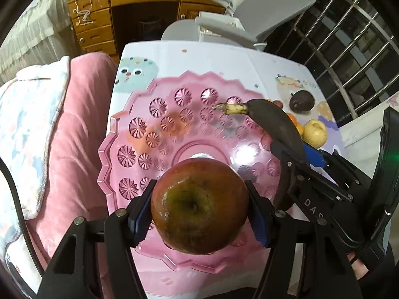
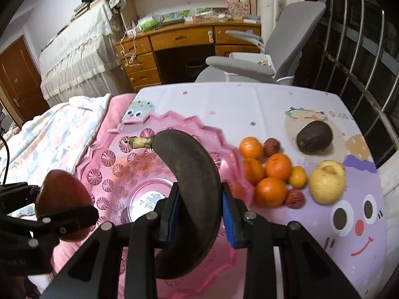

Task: Organize fruits
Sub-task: 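Carry the apple with the left tool while the right tool carries the banana over the bowl, then release the apple from the left tool while the right tool releases the banana into the bowl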

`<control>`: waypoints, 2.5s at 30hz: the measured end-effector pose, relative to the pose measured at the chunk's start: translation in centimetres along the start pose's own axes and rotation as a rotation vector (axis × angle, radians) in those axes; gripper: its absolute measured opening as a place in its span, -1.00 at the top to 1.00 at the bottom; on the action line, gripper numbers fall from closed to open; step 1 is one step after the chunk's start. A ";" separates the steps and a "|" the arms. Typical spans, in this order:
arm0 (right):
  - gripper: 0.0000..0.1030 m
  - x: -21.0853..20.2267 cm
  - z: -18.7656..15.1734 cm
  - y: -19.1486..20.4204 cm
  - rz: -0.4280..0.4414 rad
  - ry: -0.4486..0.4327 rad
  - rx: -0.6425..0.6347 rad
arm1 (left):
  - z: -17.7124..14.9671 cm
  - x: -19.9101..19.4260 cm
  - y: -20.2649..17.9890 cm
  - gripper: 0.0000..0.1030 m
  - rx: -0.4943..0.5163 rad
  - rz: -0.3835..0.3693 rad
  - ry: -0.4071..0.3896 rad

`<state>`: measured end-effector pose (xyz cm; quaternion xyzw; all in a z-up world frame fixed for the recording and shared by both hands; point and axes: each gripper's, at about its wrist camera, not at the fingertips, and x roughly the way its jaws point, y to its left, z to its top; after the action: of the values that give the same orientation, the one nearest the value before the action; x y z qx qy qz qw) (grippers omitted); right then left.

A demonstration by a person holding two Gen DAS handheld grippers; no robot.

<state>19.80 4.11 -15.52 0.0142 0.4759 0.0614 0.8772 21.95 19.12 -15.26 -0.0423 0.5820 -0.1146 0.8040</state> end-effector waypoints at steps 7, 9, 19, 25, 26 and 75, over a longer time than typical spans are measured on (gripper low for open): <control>0.40 3.8 -0.3 1.6 -0.004 0.095 -0.014 | 0.4 3.4 1.6 -0.26 0.014 0.013 0.071; 0.40 4.7 -0.4 2.0 -0.011 0.123 -0.024 | 0.5 4.3 1.9 -0.26 0.013 0.012 0.089; 0.36 7.5 -1.1 2.4 -0.021 0.180 -0.021 | 0.1 7.0 3.0 -0.26 0.016 0.036 0.151; 0.34 7.7 -1.2 2.2 -0.008 0.192 -0.002 | -0.1 6.7 2.9 -0.28 0.029 0.033 0.161; 0.33 7.6 -1.1 2.2 -0.009 0.191 -0.002 | 0.0 6.4 2.7 -0.29 0.034 0.025 0.151; 0.00 -8.4 -4.4 -16.1 0.135 0.128 0.039 | -0.2 -0.3 -17.3 -0.70 -0.074 0.027 0.112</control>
<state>13.15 -13.05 -12.30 0.0596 0.5300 0.1118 0.8385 19.37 2.42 -11.55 -0.0578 0.6305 -0.0844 0.7694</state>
